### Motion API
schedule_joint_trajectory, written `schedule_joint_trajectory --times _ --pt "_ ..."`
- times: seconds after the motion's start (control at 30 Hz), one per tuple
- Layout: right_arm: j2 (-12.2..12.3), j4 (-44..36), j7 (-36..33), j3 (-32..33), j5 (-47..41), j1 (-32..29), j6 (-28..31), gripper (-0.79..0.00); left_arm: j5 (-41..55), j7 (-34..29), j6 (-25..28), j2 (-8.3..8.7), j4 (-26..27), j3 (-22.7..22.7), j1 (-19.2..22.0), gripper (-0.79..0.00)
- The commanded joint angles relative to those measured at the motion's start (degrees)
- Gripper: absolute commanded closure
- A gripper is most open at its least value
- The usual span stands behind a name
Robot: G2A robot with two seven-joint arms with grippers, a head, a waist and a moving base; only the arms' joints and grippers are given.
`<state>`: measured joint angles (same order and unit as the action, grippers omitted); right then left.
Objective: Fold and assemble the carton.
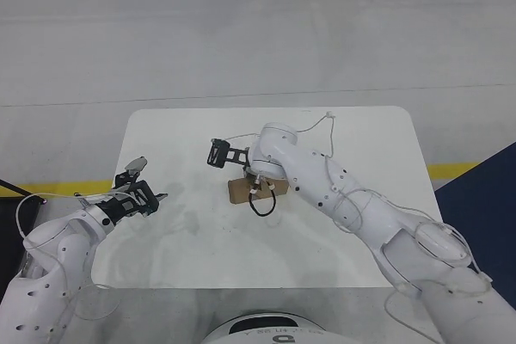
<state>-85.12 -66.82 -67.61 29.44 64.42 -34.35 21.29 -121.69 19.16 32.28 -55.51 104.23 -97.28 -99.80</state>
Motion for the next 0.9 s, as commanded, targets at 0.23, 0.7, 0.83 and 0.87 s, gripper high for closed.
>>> schedule_joint_trajectory --times 0.23,0.7,0.83,0.87 --pt "0.28 -0.32 -15.00 3.45 -4.88 1.09 -2.83 -0.385 0.00 0.00 0.00 0.00 0.00 0.00 0.00 -0.785" --pt "4.30 -8.85 -20.39 4.03 -4.94 -1.89 -6.40 -0.342 0.00 0.00 0.00 0.00 0.00 0.00 0.00 -0.785" --pt "3.92 -7.69 -20.39 2.73 -4.92 -1.18 -5.34 -0.342 0.00 0.00 0.00 0.00 0.00 0.00 0.00 -0.785" --pt "3.70 -7.30 -20.25 2.39 -5.17 -1.00 -4.98 -0.345 0.00 0.00 0.00 0.00 0.00 0.00 0.00 -0.785"
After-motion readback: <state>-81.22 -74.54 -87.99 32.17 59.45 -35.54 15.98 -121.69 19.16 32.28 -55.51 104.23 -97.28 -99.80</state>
